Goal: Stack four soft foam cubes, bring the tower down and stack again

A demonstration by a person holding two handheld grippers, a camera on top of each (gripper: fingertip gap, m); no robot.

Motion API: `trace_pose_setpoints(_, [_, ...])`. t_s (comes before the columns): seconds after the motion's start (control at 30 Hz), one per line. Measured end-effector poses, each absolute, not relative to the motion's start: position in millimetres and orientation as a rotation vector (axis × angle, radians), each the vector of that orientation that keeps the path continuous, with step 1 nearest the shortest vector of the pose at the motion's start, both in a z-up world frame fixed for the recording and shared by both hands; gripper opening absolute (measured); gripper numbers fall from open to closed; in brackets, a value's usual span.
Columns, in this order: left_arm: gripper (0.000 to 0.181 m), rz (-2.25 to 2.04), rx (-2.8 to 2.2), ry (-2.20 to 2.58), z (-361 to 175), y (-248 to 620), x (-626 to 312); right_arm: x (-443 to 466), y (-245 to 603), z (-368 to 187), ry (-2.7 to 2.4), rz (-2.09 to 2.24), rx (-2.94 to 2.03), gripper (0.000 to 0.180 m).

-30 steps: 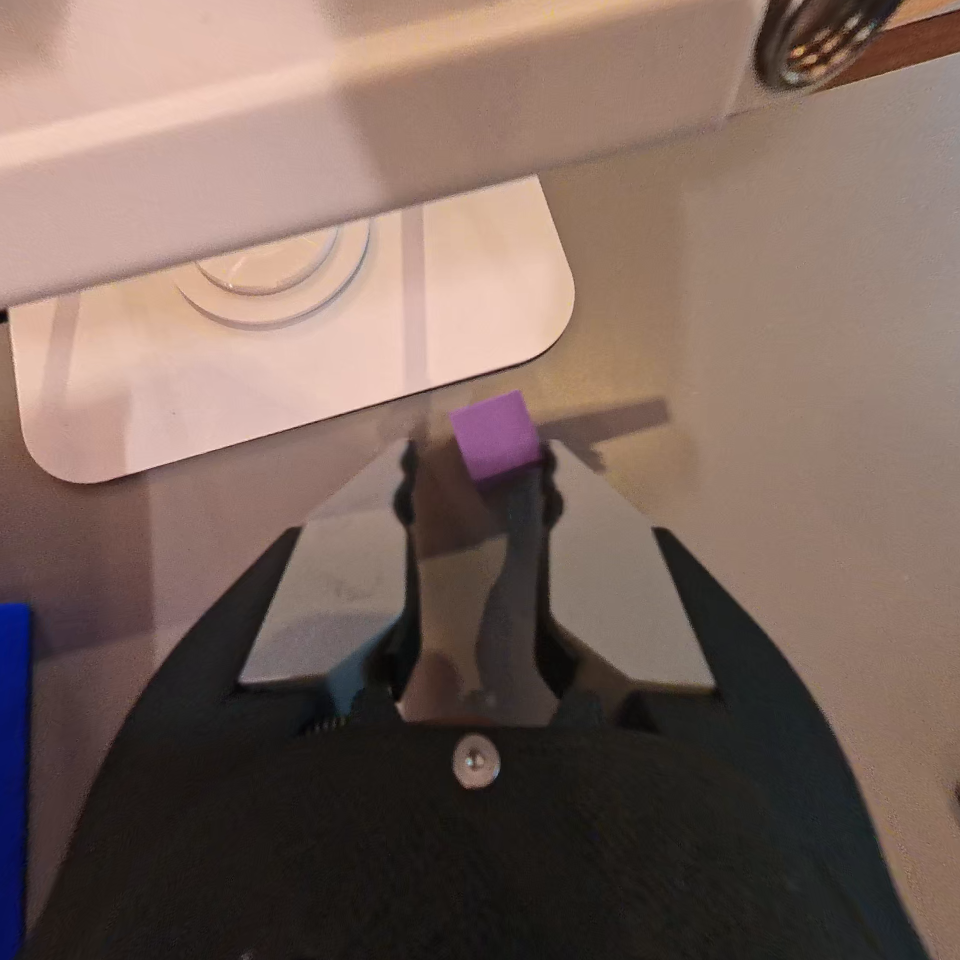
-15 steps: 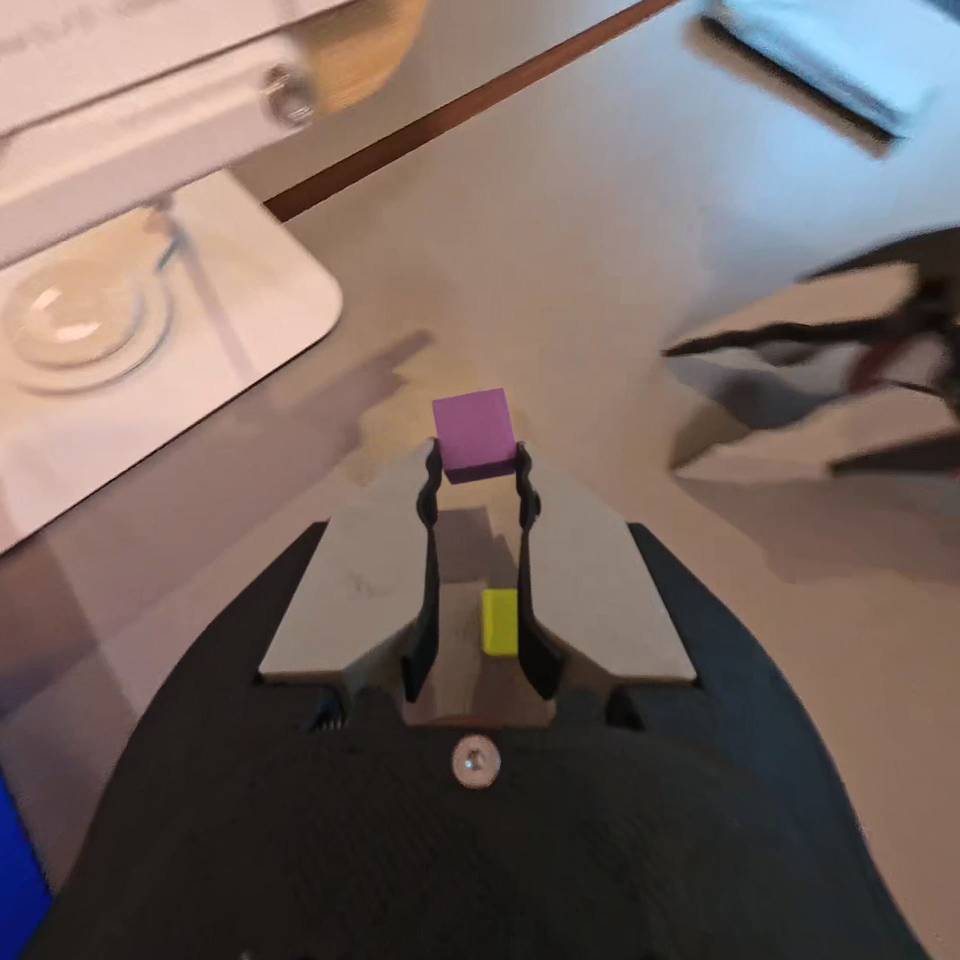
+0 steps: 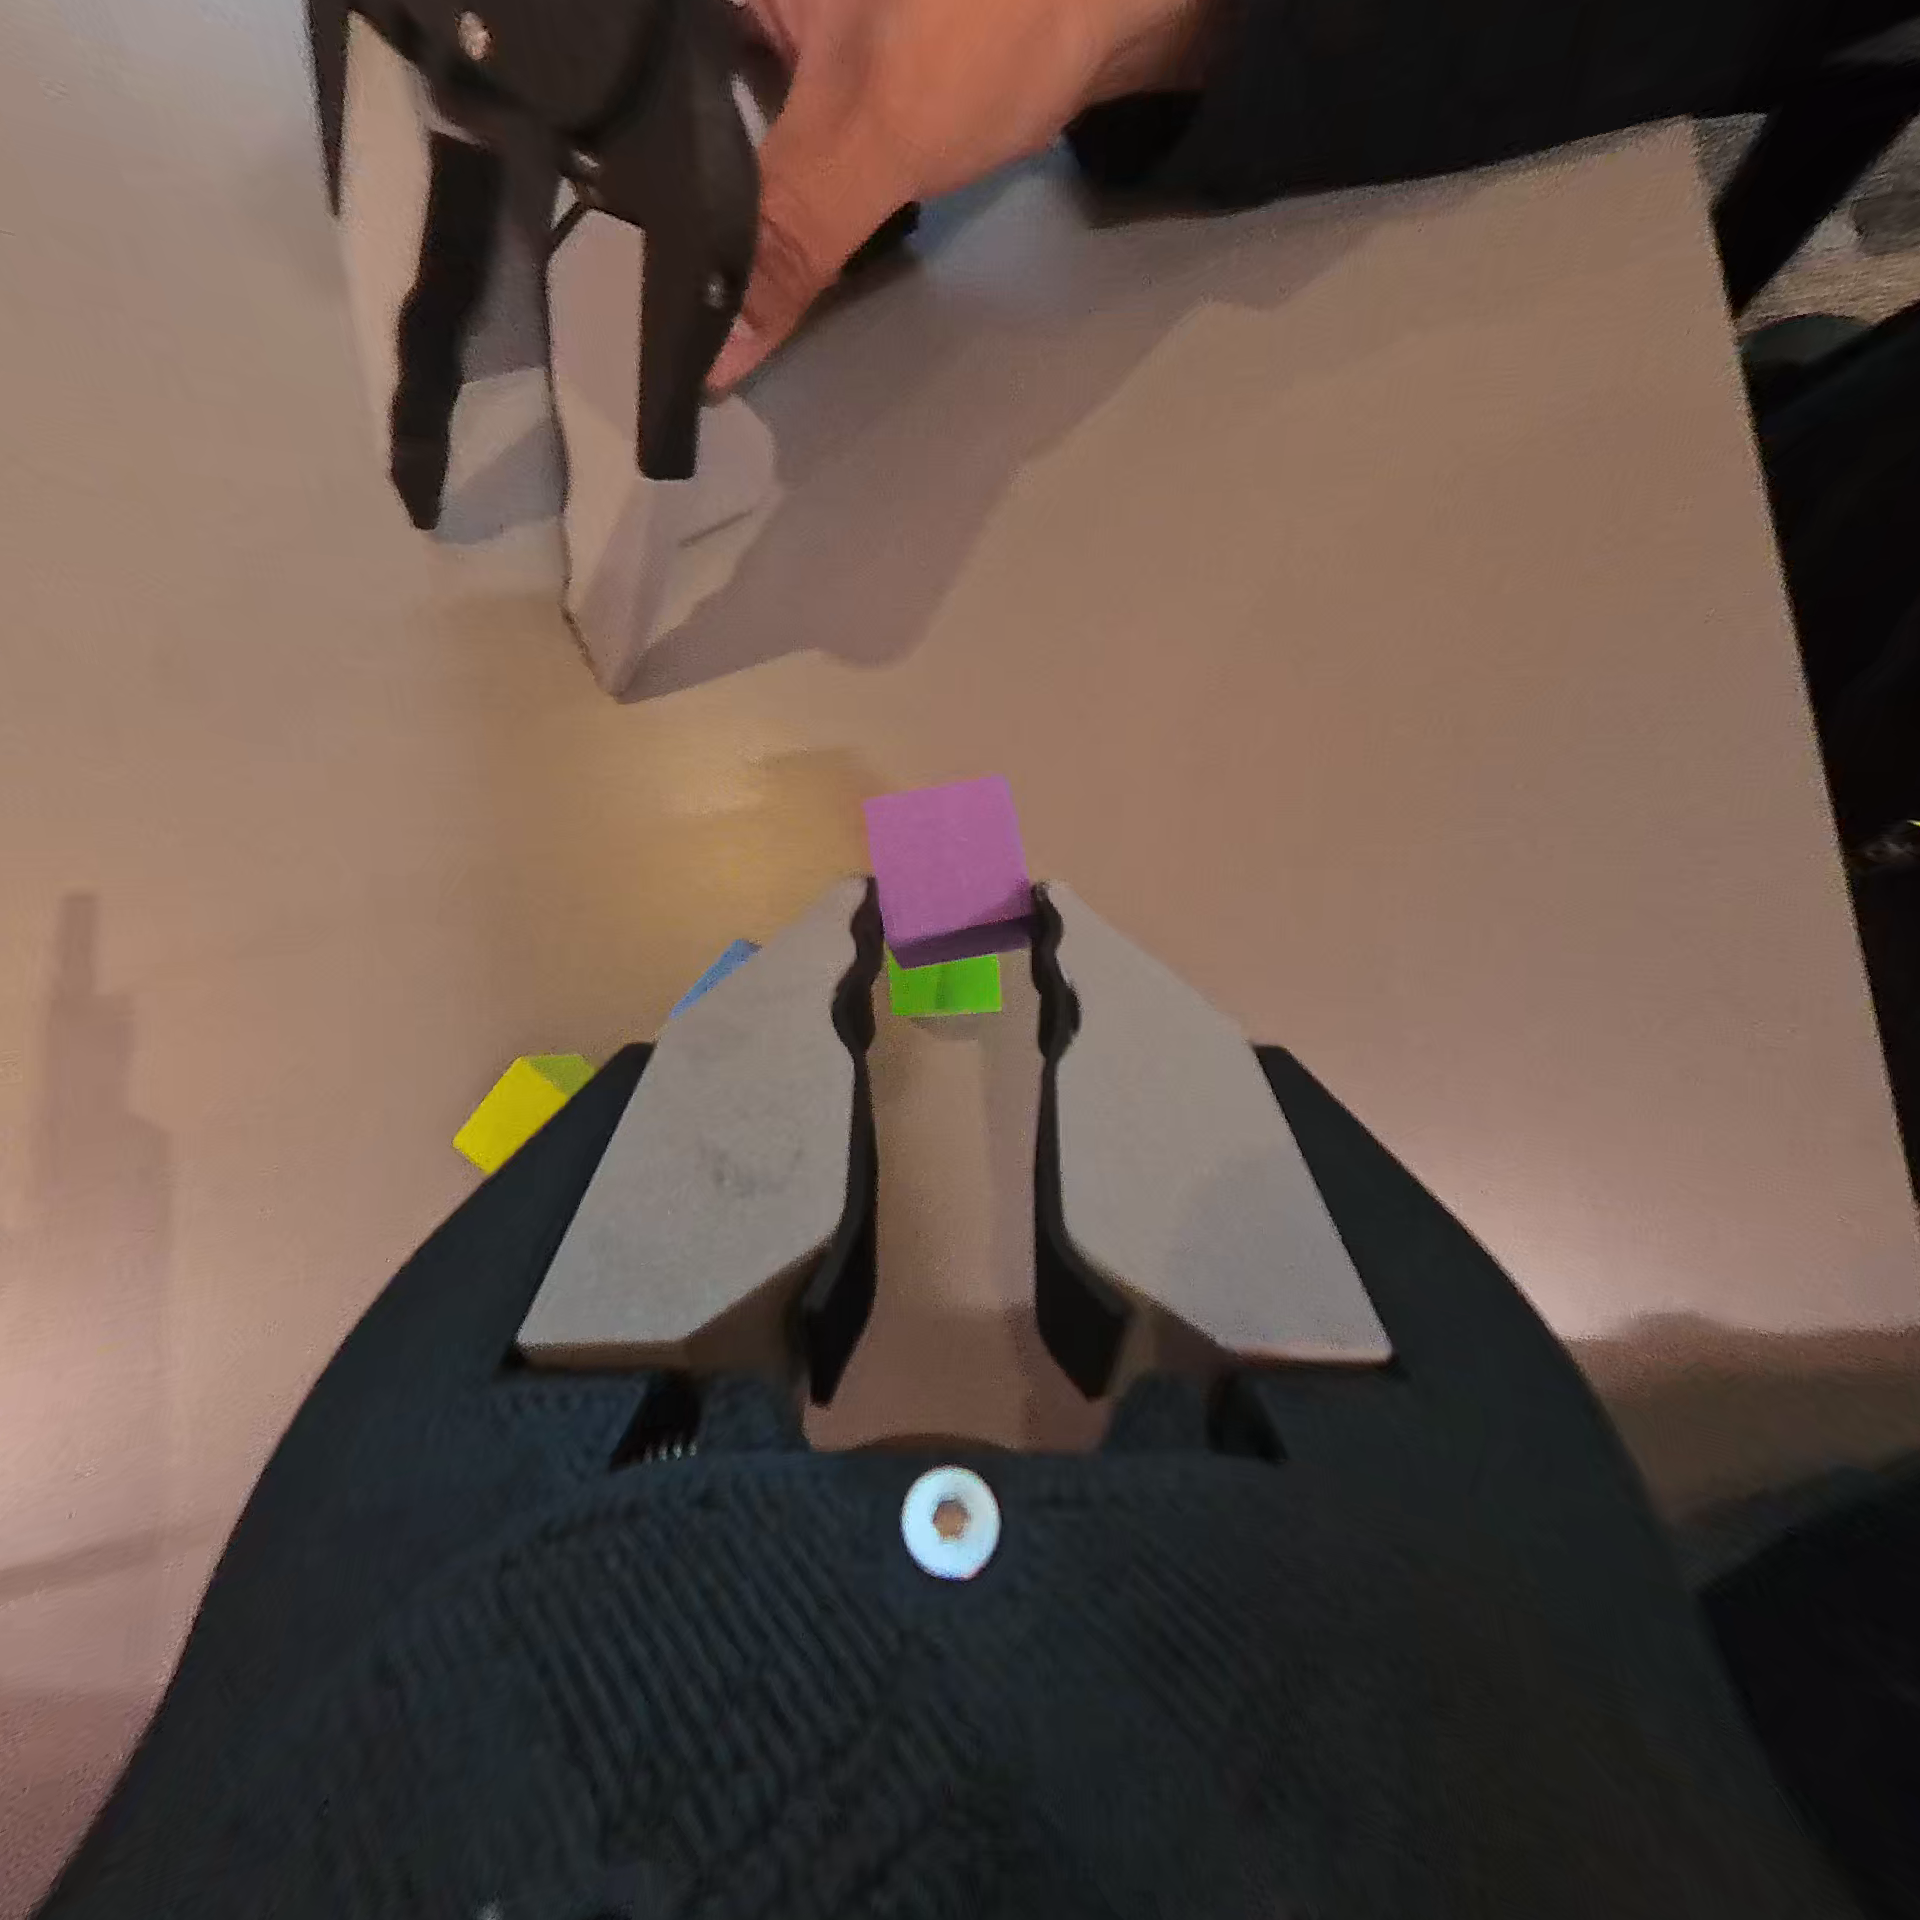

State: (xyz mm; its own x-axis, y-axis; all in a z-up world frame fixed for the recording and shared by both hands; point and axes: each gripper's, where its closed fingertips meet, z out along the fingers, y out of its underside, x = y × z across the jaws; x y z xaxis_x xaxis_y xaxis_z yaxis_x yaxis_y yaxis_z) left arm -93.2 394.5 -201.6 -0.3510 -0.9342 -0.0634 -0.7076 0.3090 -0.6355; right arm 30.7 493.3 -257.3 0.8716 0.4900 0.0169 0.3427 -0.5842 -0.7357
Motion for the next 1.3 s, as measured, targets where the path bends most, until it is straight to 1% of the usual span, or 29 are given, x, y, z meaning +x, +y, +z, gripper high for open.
trace_pose_setpoints(0.3, [0.026,-0.696,-1.448,2.148,-213,396,-92,30,493,-257,-0.595,0.236,-2.249,0.071])
trace_pose_setpoints(0.53, [0.026,-0.771,-1.391,2.107,-207,392,-95,30,493,-257,-0.595,0.236,-2.248,0.069])
trace_pose_setpoints(0.83, [0.026,-0.740,-1.427,2.129,-222,398,-101,29,492,-257,-0.599,0.237,-2.247,0.069])
trace_pose_setpoints(1.3, [0.025,-0.785,-1.356,2.104,-220,401,-99,28,492,-257,-0.600,0.239,-2.247,0.069])
